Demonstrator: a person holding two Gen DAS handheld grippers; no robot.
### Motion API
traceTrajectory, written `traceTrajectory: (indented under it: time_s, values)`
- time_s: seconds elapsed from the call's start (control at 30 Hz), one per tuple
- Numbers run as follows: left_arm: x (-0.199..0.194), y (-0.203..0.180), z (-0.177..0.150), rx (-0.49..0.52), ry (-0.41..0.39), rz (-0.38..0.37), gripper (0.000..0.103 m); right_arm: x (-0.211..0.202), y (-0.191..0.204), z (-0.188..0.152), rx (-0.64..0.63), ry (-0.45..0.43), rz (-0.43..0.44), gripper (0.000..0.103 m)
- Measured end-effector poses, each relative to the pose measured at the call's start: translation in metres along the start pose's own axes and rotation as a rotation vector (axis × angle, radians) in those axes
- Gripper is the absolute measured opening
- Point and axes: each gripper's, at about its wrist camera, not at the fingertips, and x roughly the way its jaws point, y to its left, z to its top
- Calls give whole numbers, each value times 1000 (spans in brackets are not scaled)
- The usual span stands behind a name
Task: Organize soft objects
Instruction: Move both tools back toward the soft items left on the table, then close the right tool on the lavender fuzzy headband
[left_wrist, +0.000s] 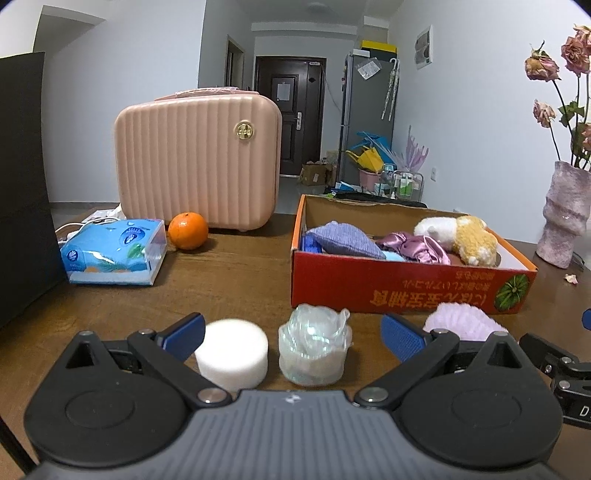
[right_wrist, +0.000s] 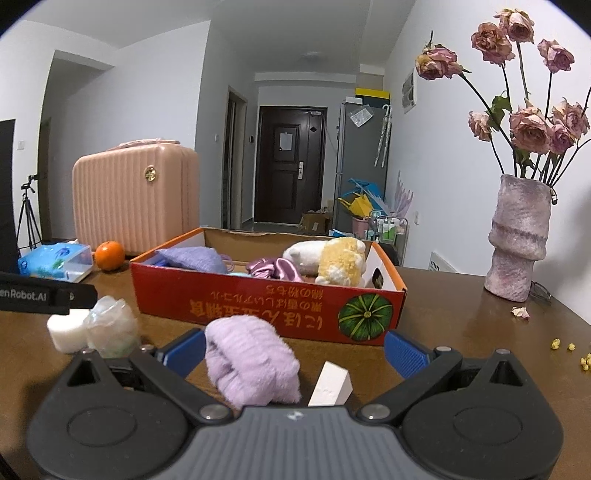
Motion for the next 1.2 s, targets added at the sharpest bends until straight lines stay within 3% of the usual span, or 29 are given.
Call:
traceTrajectory:
  time_s: [0.53, 1.03, 1.2]
  values:
    - [-30, 11, -22, 5, 34, -39, 103, -22, 11, -13, -33, 22, 22, 103]
    - [-20, 16, -22, -15, 88, -42, 103, -6, 21, -13, -87, -11, 85, 103]
    - [-18, 18, -21, -15, 84, -27, 103, 15, 23, -9, -92, 24, 92, 102]
